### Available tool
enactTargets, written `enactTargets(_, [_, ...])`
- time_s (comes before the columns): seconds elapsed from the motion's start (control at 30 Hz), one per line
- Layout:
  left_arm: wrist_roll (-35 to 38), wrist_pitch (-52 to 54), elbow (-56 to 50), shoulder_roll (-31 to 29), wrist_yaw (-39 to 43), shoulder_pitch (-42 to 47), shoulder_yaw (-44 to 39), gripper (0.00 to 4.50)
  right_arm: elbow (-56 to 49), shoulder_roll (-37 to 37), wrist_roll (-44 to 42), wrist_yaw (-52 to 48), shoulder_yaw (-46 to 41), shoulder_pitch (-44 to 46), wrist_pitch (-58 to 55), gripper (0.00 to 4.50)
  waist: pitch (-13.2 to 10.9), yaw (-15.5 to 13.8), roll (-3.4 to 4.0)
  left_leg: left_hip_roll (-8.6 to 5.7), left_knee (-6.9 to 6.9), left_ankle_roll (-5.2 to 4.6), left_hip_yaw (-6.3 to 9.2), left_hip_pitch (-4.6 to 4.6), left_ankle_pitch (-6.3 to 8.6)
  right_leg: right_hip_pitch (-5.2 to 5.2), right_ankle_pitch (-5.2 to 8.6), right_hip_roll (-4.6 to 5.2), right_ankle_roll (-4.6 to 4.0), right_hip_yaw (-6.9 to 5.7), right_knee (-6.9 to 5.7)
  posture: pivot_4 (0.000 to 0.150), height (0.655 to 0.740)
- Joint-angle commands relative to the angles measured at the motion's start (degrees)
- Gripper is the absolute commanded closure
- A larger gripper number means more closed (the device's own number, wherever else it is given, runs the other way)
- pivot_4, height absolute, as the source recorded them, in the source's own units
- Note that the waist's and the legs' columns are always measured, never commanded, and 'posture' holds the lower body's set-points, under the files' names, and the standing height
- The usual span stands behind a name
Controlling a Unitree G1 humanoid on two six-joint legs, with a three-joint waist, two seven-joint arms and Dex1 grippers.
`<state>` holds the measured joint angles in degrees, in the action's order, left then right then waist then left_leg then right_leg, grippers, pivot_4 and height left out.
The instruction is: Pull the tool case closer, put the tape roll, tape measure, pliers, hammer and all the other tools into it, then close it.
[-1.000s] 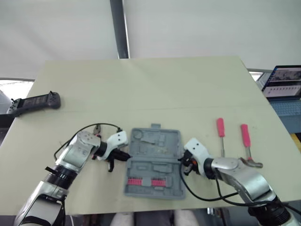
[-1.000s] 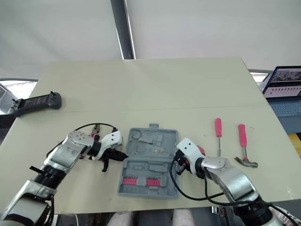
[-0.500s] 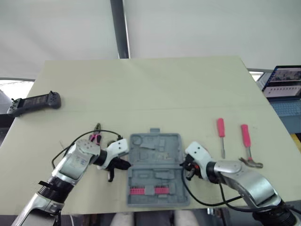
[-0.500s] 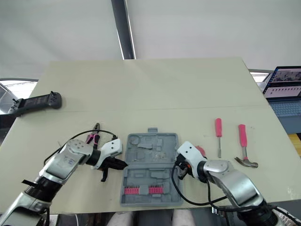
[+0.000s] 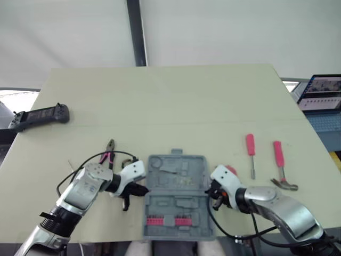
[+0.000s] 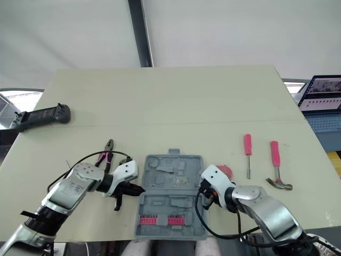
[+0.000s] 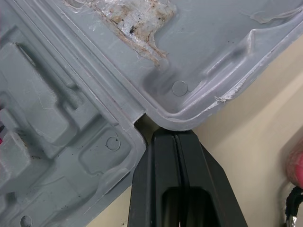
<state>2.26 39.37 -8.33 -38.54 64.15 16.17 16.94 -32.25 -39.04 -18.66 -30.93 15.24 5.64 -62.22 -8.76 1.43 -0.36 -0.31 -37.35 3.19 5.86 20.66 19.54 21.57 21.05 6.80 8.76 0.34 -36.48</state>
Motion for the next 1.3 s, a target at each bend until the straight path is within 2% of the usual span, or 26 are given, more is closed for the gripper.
enactTargets(0.03, [2.3,0.6,-3.4,0.4,0.4,-1.3,1.8,4.5,-4.5,0.3,-2.4,-1.8,-0.5,-0.3,0.4,4.49,0.0,0.0,0.0,0.0,0.0,0.0,0.0,0.0,0.0,0.0,0.0,0.0,0.0,0.0,0.0,0.15,0.74])
enactTargets(1.3, [5.8,4.1,-9.3,-2.0,-2.0,-6.6,1.0,4.5,-8.2,-1.1,-5.0,-1.2,-1.7,-3.5,-2.9,4.49,0.0,0.0,0.0,0.0,0.04,0.0,0.0,-0.01,0.0,-0.01,0.0,0.0,0.0,0.02,0.05,0.15,0.74])
